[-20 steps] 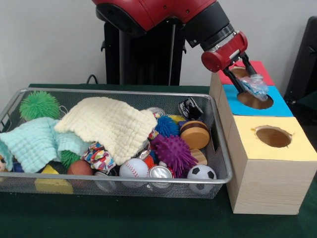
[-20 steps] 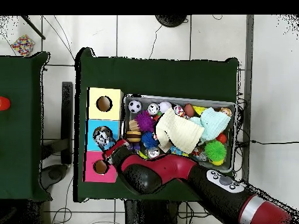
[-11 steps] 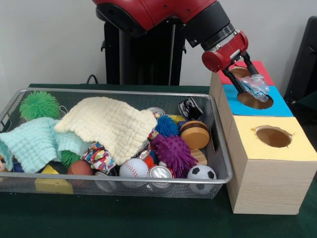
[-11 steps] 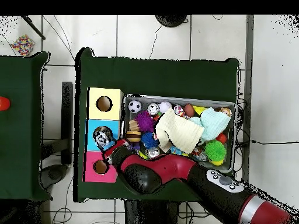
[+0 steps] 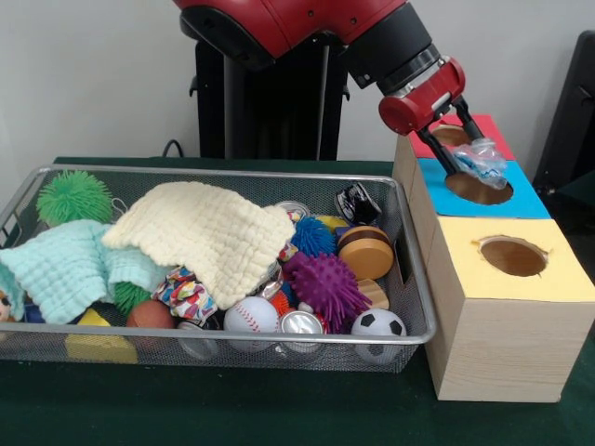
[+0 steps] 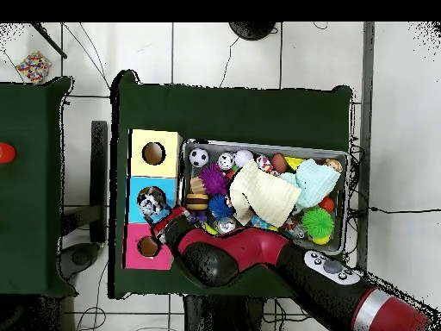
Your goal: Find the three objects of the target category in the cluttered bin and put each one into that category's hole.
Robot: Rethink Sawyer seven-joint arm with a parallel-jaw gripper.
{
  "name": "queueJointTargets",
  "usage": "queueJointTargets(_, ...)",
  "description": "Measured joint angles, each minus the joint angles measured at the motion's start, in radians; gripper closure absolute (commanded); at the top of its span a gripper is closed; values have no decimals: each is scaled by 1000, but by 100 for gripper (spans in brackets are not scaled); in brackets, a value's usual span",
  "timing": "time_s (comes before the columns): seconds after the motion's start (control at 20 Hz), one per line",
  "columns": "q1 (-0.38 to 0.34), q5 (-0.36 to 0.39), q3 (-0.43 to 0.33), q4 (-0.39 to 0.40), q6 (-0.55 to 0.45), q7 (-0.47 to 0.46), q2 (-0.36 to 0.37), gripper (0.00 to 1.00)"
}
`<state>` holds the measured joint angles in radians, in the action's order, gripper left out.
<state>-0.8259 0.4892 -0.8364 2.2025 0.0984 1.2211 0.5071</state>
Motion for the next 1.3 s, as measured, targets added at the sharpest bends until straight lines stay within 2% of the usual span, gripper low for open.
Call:
queueJointTargets(0.3,1,-6,0,0,-47,0,22,0)
queueJointTargets(0.6,2,-37,-1,0,-158,0,98,0)
queueJointTargets(1.3,3,-51,-2,0,-219,0,184,0)
